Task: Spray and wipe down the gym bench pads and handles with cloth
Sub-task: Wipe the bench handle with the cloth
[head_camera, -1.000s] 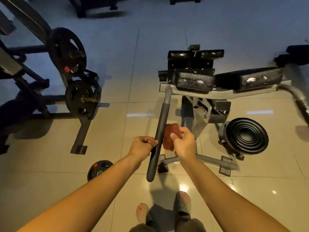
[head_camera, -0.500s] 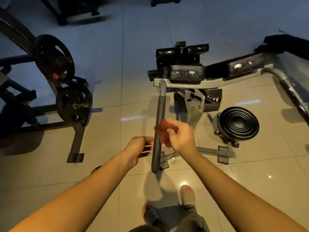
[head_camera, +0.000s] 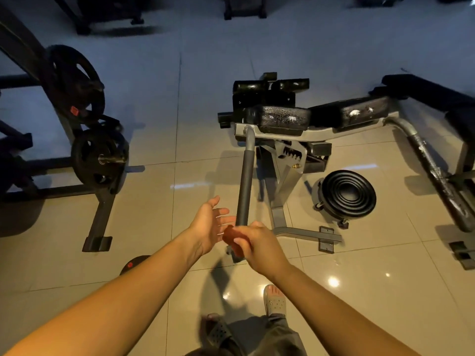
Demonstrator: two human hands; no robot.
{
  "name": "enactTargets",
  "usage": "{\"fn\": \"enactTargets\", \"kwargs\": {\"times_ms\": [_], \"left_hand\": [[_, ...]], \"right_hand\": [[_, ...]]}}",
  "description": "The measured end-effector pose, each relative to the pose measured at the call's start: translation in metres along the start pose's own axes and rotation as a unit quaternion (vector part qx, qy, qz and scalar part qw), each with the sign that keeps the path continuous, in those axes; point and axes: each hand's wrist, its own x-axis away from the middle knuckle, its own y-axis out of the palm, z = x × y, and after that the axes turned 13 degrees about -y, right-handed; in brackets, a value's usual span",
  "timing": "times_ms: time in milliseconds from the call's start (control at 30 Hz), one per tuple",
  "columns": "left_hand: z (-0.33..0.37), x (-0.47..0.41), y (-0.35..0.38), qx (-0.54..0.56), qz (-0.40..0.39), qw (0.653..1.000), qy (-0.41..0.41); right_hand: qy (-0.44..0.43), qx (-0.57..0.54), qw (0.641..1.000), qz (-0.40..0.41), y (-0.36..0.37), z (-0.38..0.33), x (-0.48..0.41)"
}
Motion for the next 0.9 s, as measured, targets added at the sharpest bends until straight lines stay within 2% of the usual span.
{"fn": "enactTargets", "kwargs": {"times_ms": [67, 133, 233, 333, 400, 467, 633, 833, 900], "left_hand": [[-0.002, 0.001, -0.002, -0.029, 0.003, 1.000, 0.005], [-0.001, 0.001, -0.003, -0.067, 0.007, 0.998, 0.014], [0.000, -0.003, -0.004, -0.105, 0.019, 0.994, 0.031], [0.002, -0.002, -0.004, -0.102, 0.034, 0.993, 0.039], [0.005, -0.002, -0.003, -0.101, 0.035, 0.994, 0.039], [0.008, -0.001, 0.000, -0.103, 0.044, 0.993, 0.039], [0.016, 0.001, 0.005, -0.088, 0.070, 0.993, 0.034], [0.015, -0.002, 0.008, -0.106, 0.044, 0.993, 0.028], [0.013, -0.004, 0.006, -0.104, 0.054, 0.993, 0.028]], "right_hand": [[0.036, -0.027, 0.995, -0.084, 0.001, 0.001, 0.008], [0.086, -0.084, 0.989, -0.086, -0.008, -0.001, 0.006], [0.140, -0.175, 0.973, 0.058, -0.037, 0.004, -0.005], [0.154, -0.180, 0.954, 0.182, -0.072, 0.021, -0.034], [0.141, -0.161, 0.948, 0.235, -0.090, 0.031, -0.064], [0.115, -0.126, 0.955, 0.242, -0.097, 0.037, -0.093], [0.050, -0.039, 0.986, 0.151, -0.078, 0.035, -0.096], [0.040, -0.072, 0.997, 0.008, -0.041, 0.028, -0.030], [0.054, -0.087, 0.991, -0.085, -0.034, 0.033, -0.019]]}}
